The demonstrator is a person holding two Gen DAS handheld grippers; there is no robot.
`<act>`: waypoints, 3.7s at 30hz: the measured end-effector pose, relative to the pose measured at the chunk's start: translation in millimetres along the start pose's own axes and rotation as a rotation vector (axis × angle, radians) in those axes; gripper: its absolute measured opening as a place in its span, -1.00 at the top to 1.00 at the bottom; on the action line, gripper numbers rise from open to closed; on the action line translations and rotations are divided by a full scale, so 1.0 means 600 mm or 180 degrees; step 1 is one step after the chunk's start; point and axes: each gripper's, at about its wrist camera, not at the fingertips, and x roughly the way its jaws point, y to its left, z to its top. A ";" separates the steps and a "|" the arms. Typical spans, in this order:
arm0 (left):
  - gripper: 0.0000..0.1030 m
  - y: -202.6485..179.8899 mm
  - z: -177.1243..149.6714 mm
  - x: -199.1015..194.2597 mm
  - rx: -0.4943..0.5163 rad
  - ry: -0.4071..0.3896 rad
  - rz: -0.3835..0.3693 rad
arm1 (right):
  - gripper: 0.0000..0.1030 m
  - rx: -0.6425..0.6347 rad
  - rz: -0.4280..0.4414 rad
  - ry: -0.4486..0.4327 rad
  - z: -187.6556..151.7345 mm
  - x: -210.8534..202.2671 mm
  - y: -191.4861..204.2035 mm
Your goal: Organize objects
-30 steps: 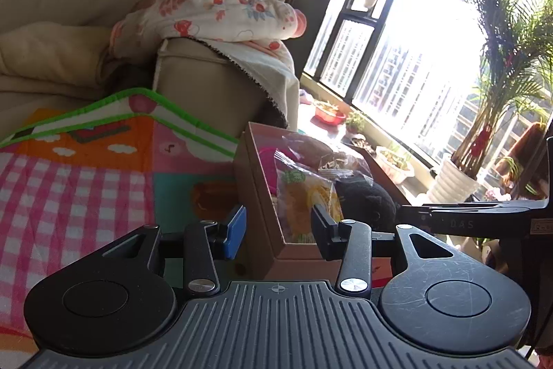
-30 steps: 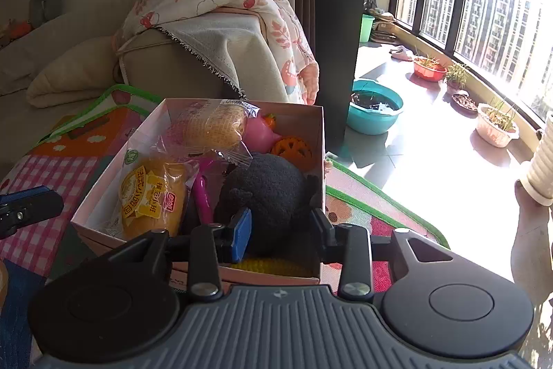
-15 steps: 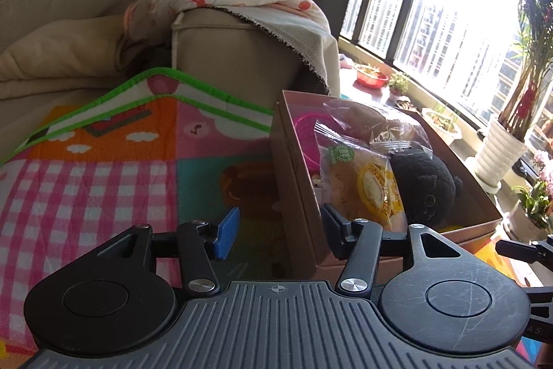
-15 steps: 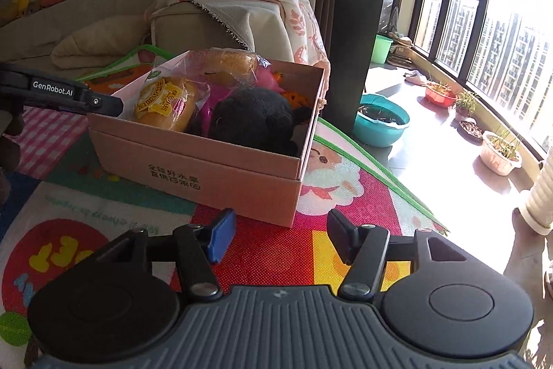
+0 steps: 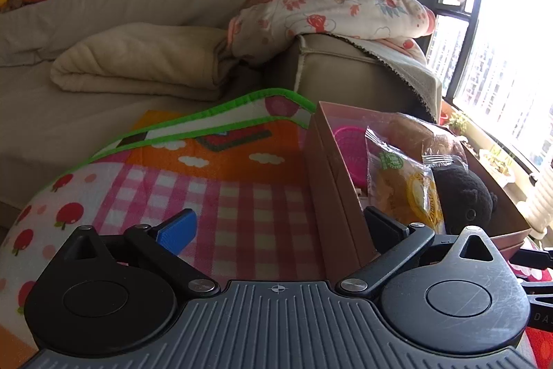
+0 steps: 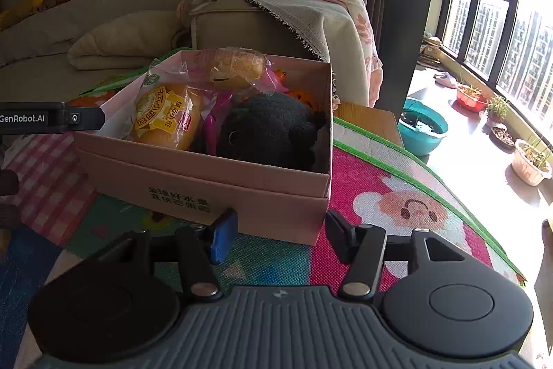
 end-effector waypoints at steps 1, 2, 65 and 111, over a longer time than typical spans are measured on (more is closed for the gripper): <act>-1.00 0.003 0.001 0.001 0.0012 -0.0021 0.0003 | -0.09 0.0005 0.0006 -0.0006 0.000 0.001 0.003; -1.00 0.004 0.001 0.002 0.0029 -0.0040 0.0009 | -0.09 0.0001 0.0000 -0.0016 -0.001 0.000 0.007; -1.00 -0.086 -0.168 -0.127 0.0461 0.0294 0.0345 | -1.00 0.0337 -0.0148 -0.0001 -0.128 -0.074 0.034; -1.00 -0.084 -0.168 -0.127 0.0459 0.0295 0.0343 | -1.00 0.0337 -0.0149 -0.0001 -0.127 -0.076 0.034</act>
